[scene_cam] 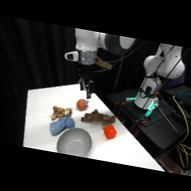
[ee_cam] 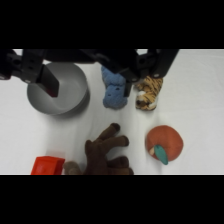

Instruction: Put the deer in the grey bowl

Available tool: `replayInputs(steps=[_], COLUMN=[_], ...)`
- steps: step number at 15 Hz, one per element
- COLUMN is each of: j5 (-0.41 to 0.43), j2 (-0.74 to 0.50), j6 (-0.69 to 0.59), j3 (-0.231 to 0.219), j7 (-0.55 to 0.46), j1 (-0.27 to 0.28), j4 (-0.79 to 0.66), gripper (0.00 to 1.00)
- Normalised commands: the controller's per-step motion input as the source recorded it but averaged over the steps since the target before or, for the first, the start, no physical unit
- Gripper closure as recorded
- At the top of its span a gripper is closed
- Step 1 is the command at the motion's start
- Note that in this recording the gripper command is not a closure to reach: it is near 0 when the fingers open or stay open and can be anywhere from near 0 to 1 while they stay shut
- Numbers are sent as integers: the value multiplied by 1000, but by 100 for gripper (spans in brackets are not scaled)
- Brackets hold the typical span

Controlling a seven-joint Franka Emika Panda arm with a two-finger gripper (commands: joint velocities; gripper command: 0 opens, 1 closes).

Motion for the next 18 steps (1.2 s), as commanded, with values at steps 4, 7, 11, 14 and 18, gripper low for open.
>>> replayInputs(steps=[4, 7, 11, 14, 18], j5=[4, -7, -6, -120, -25], j2=[-96, -336, -421, -213, 94], j6=[43, 197, 409, 612, 513], j3=[10, 8, 36, 38, 29], j7=[28, 132, 199, 355, 256], j1=[-24, -14, 18, 20, 23], j4=[-133, -478, -666, -563, -295], gripper=[0, 0, 0, 0, 0])
